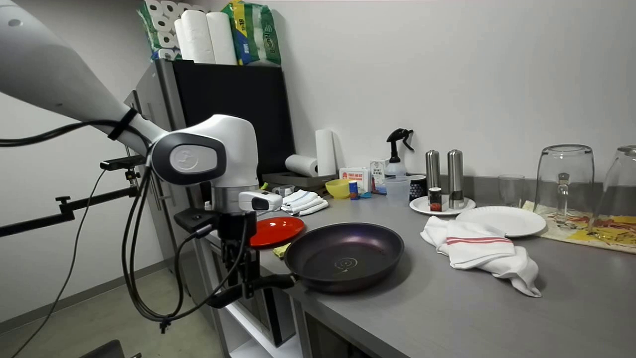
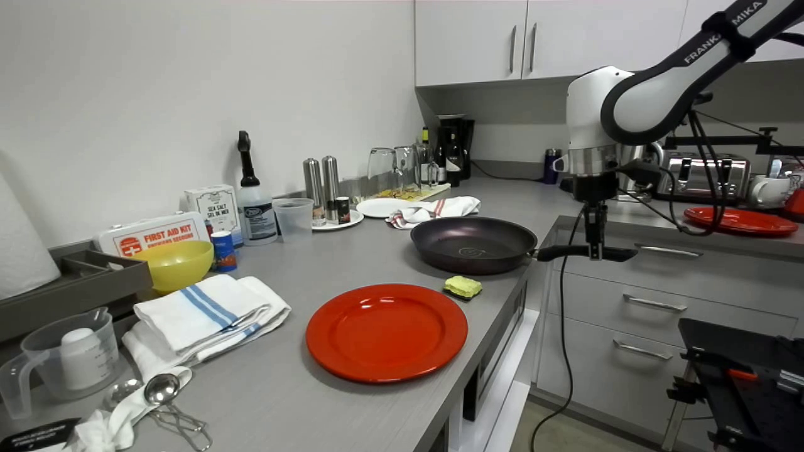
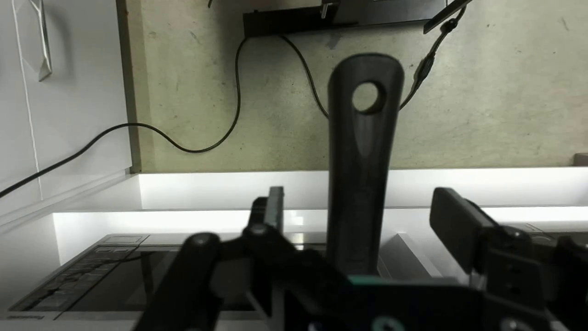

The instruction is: Move the pan to the left then move it forwards.

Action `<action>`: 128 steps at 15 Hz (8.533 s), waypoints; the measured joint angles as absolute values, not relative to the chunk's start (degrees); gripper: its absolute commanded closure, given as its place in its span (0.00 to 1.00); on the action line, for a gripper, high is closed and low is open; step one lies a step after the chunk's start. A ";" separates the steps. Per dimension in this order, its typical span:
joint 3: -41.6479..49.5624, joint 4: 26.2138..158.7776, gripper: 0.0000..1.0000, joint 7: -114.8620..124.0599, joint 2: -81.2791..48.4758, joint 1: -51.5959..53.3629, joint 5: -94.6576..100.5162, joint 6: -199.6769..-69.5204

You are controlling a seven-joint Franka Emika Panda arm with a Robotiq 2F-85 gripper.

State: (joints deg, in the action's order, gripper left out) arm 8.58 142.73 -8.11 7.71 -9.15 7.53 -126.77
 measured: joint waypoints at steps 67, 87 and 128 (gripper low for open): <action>-5.41 147.84 0.00 23.11 7.00 -2.29 9.59 -161.33; -4.41 147.52 0.00 16.69 7.46 -0.67 1.84 -159.06; 0.85 137.64 0.00 17.48 11.28 -7.52 11.68 -126.96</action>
State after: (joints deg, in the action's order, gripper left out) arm 0.85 137.64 17.48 11.28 -7.52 11.68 -126.96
